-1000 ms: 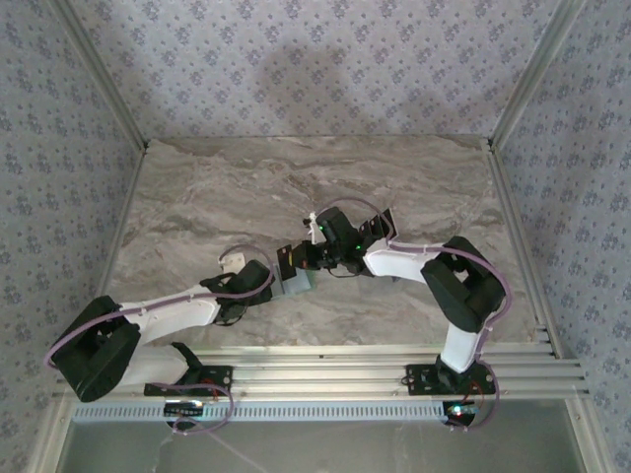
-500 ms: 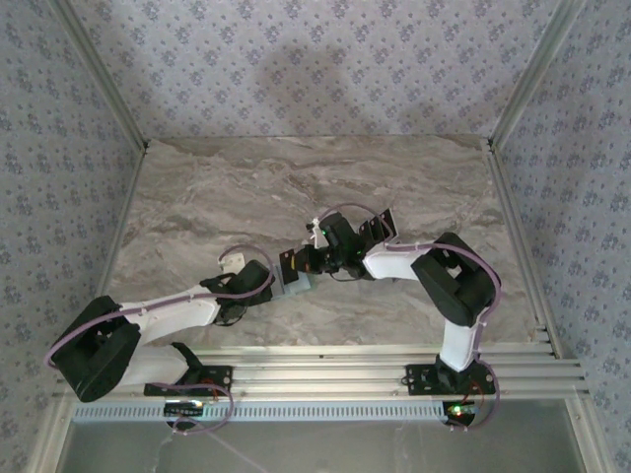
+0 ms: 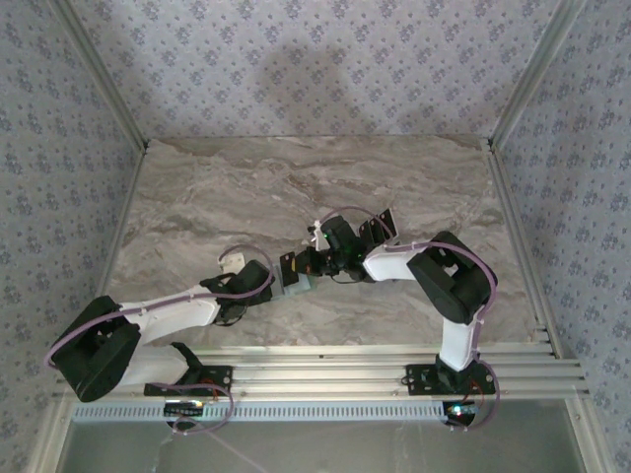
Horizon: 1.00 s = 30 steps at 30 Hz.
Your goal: Put the credit cards into the card holder
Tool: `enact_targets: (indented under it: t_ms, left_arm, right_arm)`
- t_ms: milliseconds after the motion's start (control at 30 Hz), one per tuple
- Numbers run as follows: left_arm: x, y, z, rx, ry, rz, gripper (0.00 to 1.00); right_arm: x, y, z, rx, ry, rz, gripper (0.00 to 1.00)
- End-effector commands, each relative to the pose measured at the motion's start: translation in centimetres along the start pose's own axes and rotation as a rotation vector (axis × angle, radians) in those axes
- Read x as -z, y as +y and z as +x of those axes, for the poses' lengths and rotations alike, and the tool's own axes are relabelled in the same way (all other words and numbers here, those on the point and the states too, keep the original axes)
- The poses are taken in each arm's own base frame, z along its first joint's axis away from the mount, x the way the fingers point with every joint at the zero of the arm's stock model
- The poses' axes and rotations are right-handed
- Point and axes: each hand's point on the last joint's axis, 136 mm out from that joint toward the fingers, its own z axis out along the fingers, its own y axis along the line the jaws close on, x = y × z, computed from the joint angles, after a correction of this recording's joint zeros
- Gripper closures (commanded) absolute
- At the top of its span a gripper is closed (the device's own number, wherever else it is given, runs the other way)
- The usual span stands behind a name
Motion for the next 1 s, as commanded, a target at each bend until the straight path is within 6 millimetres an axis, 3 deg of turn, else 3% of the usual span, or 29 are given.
enact_targets:
  t_ms: [0,967]
  left_arm:
    - [-0.1,1.5,1.2,-0.035,0.026,-0.048,0.01]
    - [0.0,1.6,1.1,-0.033,0.023,-0.045,0.01]
  right_arm:
    - [-0.2,-0.2,0.6,-0.024,0.015,-0.018,1.0]
    - [-0.6,-0.4,2.1,-0.048,0.041,-0.031,1.0]
